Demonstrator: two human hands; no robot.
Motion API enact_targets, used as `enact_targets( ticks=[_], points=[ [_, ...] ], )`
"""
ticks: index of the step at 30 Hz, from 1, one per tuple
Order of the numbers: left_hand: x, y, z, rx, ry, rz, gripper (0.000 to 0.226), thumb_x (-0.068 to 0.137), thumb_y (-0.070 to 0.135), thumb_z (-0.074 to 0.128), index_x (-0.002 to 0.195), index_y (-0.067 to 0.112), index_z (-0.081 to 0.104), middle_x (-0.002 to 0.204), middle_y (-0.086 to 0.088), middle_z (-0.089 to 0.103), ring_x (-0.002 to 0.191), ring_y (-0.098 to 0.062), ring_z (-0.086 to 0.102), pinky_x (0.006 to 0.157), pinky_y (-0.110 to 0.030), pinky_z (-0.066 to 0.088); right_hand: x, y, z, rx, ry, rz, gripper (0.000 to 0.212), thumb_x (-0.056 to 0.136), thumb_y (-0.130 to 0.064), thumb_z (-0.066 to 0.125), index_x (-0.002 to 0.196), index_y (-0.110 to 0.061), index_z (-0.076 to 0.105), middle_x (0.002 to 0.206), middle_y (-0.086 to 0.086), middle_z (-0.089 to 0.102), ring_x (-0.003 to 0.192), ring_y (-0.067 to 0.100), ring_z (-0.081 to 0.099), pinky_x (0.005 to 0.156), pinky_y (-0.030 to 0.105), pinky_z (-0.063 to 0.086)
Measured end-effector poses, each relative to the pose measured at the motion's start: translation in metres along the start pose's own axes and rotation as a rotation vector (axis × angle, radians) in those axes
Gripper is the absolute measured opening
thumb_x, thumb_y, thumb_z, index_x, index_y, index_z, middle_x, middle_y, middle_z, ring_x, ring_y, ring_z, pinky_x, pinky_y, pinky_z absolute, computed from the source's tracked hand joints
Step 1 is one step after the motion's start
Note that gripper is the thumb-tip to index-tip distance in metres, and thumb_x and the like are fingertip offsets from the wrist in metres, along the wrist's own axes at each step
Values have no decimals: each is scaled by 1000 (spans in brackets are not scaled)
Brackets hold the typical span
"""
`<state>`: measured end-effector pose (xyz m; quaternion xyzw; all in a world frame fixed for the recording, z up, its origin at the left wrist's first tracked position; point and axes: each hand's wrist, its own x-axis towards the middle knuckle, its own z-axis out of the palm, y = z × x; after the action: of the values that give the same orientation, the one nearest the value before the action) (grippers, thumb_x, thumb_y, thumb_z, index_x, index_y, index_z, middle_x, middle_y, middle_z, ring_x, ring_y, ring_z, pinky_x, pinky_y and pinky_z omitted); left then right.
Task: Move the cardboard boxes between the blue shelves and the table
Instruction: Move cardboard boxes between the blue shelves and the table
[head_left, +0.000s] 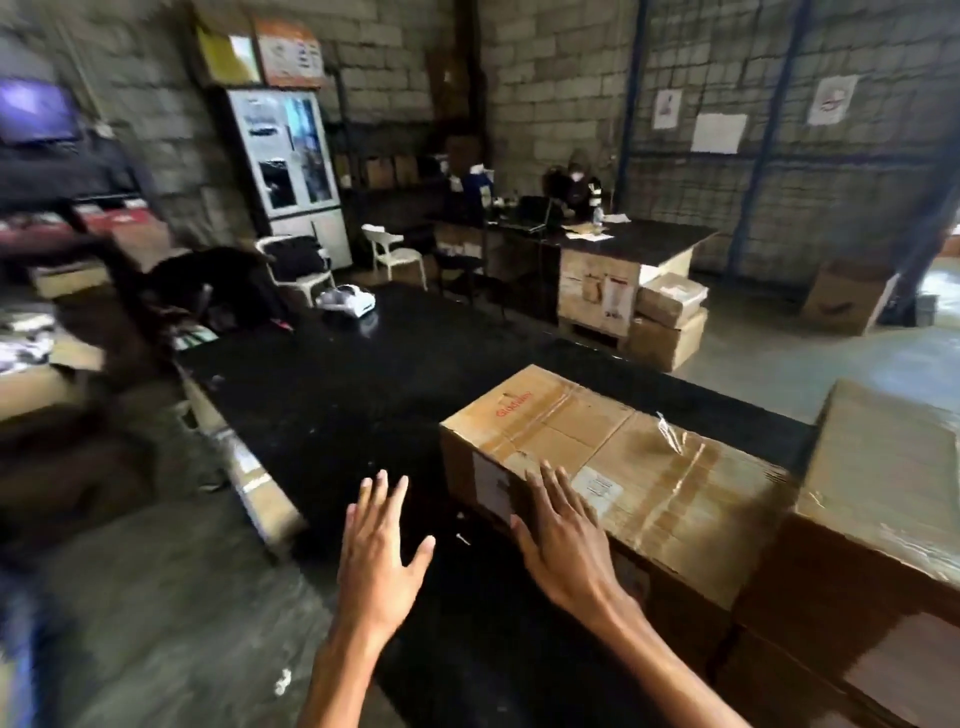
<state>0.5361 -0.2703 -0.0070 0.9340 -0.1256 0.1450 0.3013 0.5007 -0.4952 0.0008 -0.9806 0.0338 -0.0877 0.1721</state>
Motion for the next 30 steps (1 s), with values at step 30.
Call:
enact_targets(
  ticks=[30],
  points=[
    [-459, -55, -367, 636, 916, -1232, 79, 98, 31, 66, 162, 14, 22, 171, -8, 10, 159, -24, 3, 129, -42, 6, -252, -580, 63, 426, -498, -1704, 64, 109, -42, 42, 165, -20, 20, 173, 6, 14, 159, 23, 16, 124, 39, 26]
  ],
)
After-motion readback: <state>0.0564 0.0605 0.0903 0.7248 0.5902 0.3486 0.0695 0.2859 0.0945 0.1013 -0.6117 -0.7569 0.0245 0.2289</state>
